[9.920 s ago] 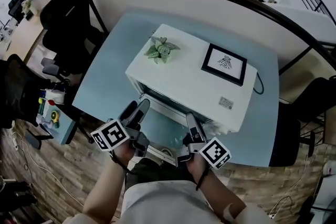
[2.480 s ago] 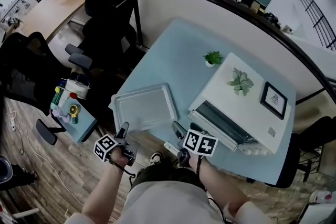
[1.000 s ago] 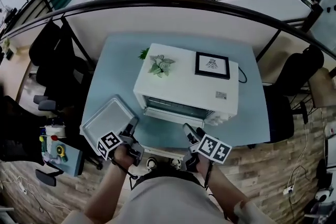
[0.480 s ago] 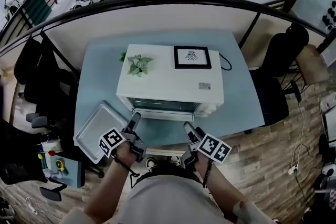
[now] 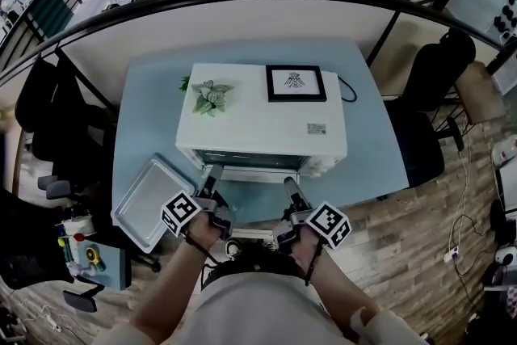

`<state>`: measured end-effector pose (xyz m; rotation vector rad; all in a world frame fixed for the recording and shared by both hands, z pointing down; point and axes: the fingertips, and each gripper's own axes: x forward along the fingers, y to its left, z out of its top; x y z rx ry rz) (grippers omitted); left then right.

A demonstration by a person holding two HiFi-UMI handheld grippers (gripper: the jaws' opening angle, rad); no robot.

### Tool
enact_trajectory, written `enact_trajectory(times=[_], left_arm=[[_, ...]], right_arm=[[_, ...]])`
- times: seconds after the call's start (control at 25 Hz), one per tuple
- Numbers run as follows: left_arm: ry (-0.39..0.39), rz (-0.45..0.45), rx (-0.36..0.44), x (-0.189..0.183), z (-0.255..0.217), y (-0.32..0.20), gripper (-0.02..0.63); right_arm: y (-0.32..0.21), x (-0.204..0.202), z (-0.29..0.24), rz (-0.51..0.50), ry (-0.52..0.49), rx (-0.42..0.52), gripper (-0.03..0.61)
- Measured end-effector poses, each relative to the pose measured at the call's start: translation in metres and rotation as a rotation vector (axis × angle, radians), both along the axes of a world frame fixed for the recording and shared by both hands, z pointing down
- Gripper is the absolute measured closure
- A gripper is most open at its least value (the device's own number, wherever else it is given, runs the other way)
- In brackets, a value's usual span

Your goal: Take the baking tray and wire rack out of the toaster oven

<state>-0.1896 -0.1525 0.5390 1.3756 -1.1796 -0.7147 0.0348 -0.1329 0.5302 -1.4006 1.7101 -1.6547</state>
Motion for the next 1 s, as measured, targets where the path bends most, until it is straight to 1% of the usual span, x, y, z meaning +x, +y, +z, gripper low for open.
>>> enact_trajectory(times=[0.16,0.28,0.44,0.56,0.68,0.76,0.92,0.96,1.0], left_arm=[[0.011,-0.007,0.043,0.000,0.009,-0.014,0.198],[0.010,-0.001,0.046,0.001,0.022,-0.023,0.198],[0.066,-0.007,0.078,0.006,0.038,-0.035,0.198],[0.116,-0.012,0.109,0.011,0.047,-0.047,0.198],[0.132,-0.009,0.115,0.013,0.059,-0.057,0.199],[0.156,-0.008,0.118,0.016,0.067,-0.063,0.199],[0.173,-0.019,0.115,0.014,0.084,-0.074,0.202],[0.183,-0.022,0.123,0.014,0.086,-0.078,0.206],[0.197,-0.024,0.138,0.013,0.085,-0.082,0.222]], right_arm=[[-0.014,-0.007,0.009,0.070,-0.103,0.022,0.283],[-0.026,-0.011,0.019,0.098,-0.169,0.045,0.304],[-0.041,-0.009,0.044,0.153,-0.225,0.057,0.316],[-0.053,-0.008,0.062,0.178,-0.239,0.060,0.322],[-0.067,-0.008,0.077,0.192,-0.254,0.076,0.325],[-0.076,-0.008,0.086,0.200,-0.264,0.084,0.329],[-0.089,-0.011,0.100,0.218,-0.272,0.076,0.341],[-0.093,-0.012,0.102,0.227,-0.278,0.083,0.344],[-0.097,-0.012,0.104,0.239,-0.281,0.092,0.350]])
